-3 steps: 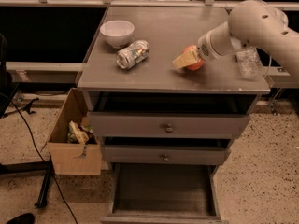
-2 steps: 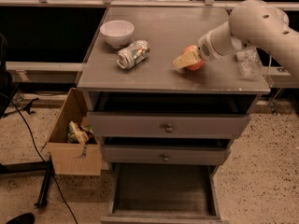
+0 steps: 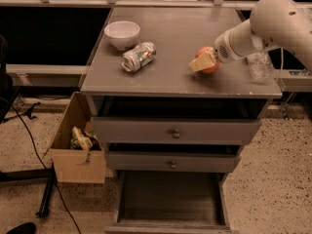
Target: Place apple into top drawer
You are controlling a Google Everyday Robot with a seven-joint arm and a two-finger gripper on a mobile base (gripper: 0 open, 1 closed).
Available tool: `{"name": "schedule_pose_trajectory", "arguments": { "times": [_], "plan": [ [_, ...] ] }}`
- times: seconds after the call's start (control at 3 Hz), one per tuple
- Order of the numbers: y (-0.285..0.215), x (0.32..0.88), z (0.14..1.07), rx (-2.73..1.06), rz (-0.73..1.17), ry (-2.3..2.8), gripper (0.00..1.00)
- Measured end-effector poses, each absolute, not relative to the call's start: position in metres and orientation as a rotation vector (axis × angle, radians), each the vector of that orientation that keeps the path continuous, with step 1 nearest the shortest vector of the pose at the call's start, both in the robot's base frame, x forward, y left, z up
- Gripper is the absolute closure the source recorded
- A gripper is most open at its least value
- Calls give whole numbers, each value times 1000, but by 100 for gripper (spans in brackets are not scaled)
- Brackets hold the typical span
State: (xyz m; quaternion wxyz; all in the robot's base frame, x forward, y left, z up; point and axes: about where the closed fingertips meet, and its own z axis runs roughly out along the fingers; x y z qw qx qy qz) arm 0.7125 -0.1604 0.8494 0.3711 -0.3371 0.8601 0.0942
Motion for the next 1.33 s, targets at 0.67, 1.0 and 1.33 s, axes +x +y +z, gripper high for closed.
{"name": "schedule_pose_trajectory", "arguments": {
  "times": [0.67, 1.0, 1.33],
  "plan": [
    [-194, 671, 867, -1058, 276, 2162, 100],
    [-208, 634, 873, -1175, 350, 2131, 100],
    [-208, 634, 873, -1175, 351, 2130, 100]
  ]
}}
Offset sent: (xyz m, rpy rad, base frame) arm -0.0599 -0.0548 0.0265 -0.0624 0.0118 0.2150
